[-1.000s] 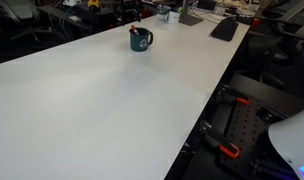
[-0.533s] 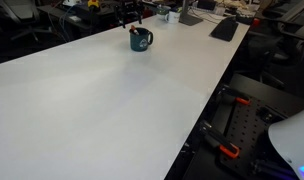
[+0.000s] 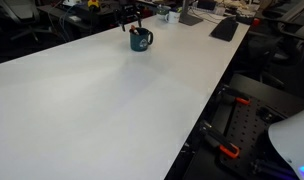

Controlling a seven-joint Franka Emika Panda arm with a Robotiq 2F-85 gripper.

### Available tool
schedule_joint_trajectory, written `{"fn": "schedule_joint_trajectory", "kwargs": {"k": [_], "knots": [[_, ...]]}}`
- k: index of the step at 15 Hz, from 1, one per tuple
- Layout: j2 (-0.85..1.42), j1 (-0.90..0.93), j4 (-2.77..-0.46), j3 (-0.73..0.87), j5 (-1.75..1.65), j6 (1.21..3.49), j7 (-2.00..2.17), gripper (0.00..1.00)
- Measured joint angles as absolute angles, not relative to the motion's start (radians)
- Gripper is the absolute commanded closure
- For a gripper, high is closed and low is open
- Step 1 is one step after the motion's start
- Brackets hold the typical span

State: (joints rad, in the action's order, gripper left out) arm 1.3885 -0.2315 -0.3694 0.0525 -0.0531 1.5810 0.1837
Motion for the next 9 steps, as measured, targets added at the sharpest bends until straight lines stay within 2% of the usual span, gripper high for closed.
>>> {"fn": "schedule_joint_trajectory", "kwargs": {"k": [4,9], "knots": [[1.384,-0.244,-0.364,0.052,-0.033,1.660,0.224,0.00],[1.379,-0.260,-0.364,0.052,-0.033,1.587,0.187,0.00]]}}
